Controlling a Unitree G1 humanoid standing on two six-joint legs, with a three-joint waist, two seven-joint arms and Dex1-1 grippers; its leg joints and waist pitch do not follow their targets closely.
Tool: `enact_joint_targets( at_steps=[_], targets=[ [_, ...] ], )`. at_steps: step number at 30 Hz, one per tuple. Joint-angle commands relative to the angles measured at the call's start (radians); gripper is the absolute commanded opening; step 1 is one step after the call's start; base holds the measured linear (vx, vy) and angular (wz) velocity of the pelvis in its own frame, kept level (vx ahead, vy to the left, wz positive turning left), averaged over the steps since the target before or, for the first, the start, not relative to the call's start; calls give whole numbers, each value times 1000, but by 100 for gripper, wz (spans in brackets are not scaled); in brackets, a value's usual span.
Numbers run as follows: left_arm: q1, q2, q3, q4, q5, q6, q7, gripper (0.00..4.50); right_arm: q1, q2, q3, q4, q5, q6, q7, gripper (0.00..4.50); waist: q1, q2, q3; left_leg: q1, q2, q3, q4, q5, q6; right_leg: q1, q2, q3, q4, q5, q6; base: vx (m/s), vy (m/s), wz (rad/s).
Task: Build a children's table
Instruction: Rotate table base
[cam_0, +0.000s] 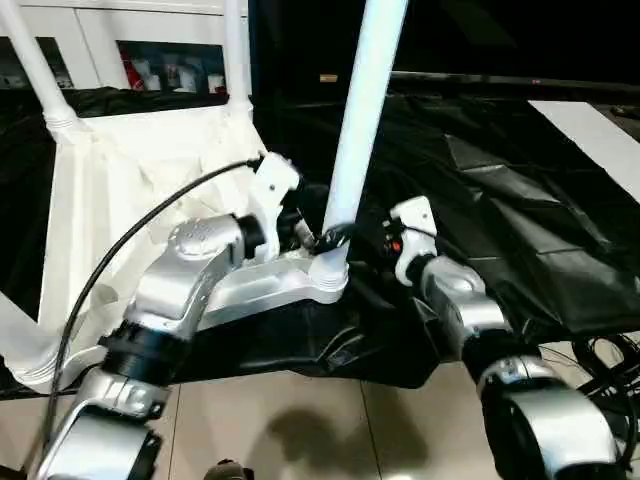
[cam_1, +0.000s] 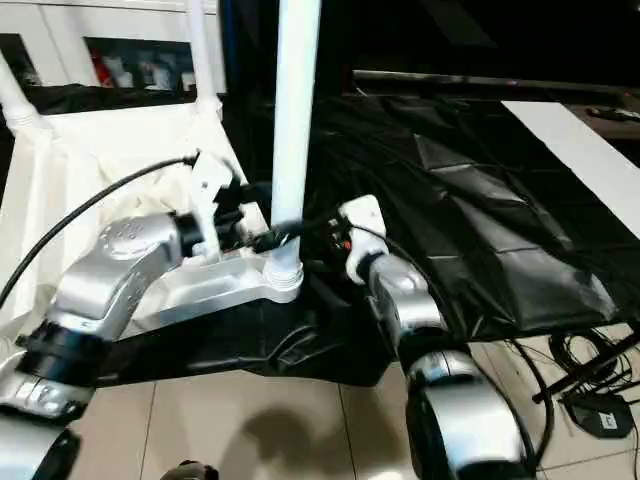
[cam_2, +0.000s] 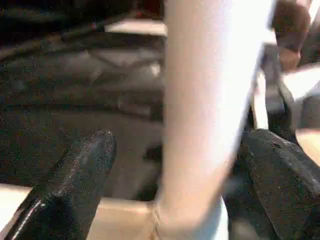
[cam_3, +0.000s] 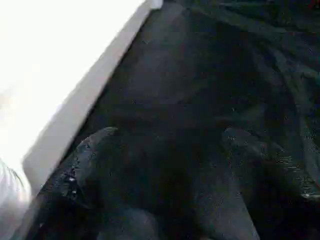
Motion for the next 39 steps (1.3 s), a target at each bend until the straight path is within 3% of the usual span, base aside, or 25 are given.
enact_joint_targets(
  at_steps=[1, 2, 6, 8, 12, 15, 18, 19, 21, 24, 28, 33, 34, 39],
  targets=[
    [28, 27, -22, -105, -13, 69, -27, 448, 26, -28, -14, -86, 20, 19, 33, 364, 2, 13, -71, 47, 23, -12, -60, -124, 10, 29, -65, 35, -74, 239, -208, 0, 0, 0],
    [50, 51, -22, -150, -29, 112, -41, 448, 48, -44, -6, -127, 24, 37, 76, 364, 4, 7, -70, 44, 22, -11, -59, -124, 16, 30, -65, 35, -74, 242, -205, 0, 0, 0],
    [105, 145, -42, -241, -32, 182, -109, 448, 117, -101, 24, -265, 44, 90, 208, 364, 9, 8, -61, 46, 23, -12, -66, -174, 4, 27, -64, 37, -87, 119, -181, 0, 0, 0],
    [146, 243, -69, -269, 26, 186, -147, 431, 192, -203, 60, -410, 63, 131, 350, 364, 13, 10, -58, 49, 25, -14, -70, -201, -9, 26, -61, 37, -97, 58, -161, 0, 0, 0],
    [148, 260, -72, -255, 54, 214, -127, 410, 243, -297, 79, -504, 64, 162, 451, 364, 13, 13, -61, 51, 23, -12, -72, -192, -26, 24, -60, 36, -97, 62, -172, 0, 0, 0],
    [132, 262, -102, -211, 108, 198, -95, 371, 301, -380, 107, -624, 73, 216, 556, 364, 16, 10, -59, 49, 23, -13, -72, -201, -21, 27, -61, 37, -102, 53, -167, 0, 0, 0],
    [119, 251, -114, -173, 131, 169, -77, 352, 327, -414, 117, -684, 89, 254, 598, 364, 19, 7, -62, 47, 22, -14, -68, -186, -5, 27, -66, 39, -102, 68, -167, 0, 0, 0],
    [104, 243, -137, -119, 170, 97, -78, 336, 348, -437, 127, -739, 101, 281, 617, 364, 18, 10, -61, 45, 21, -15, -69, -183, -1, 27, -65, 39, -103, 70, -169, 0, 0, 0],
    [85, 249, -166, -71, 221, 50, -77, 326, 356, -441, 130, -762, 103, 291, 620, 364, 19, 9, -64, 46, 21, -16, -67, -177, 4, 27, -66, 38, -102, 87, -170, 0, 0, 0],
    [64, 255, -192, -87, 250, 67, -82, 317, 364, -434, 134, -789, 97, 305, 608, 364, 17, 11, -66, 48, 23, -16, -66, -163, 4, 26, -66, 36, -94, 128, -190, 0, 0, 0],
    [31, 289, -254, -73, 385, 23, -30, 317, 373, -427, 141, -823, 97, 326, 595, 364, 19, 12, -67, 47, 23, -17, -63, -149, 17, 27, -68, 35, -91, 155, -199, 0, 0, 0],
    [20, 311, -288, -60, 455, 9, -37, 317, 378, -427, 144, -843, 99, 339, 586, 364, 19, 13, -64, 49, 24, -17, -67, -182, -2, 25, -70, 35, -95, 97, -197, 0, 0, 0],
    [0, 318, -312, -27, 535, 7, 17, 317, 375, -422, 142, -846, 95, 339, 567, 364, 18, 13, -64, 50, 25, -18, -68, -187, -6, 24, -69, 35, -95, 89, -198, 0, 0, 0],
    [-22, 308, -318, -12, 608, 37, 97, 317, 368, -413, 141, -840, 88, 339, 548, 364, 14, 13, -61, 49, 25, -20, -73, -237, -33, 23, -73, 35, -104, -10, -182, 0, 0, 0]
  ],
)
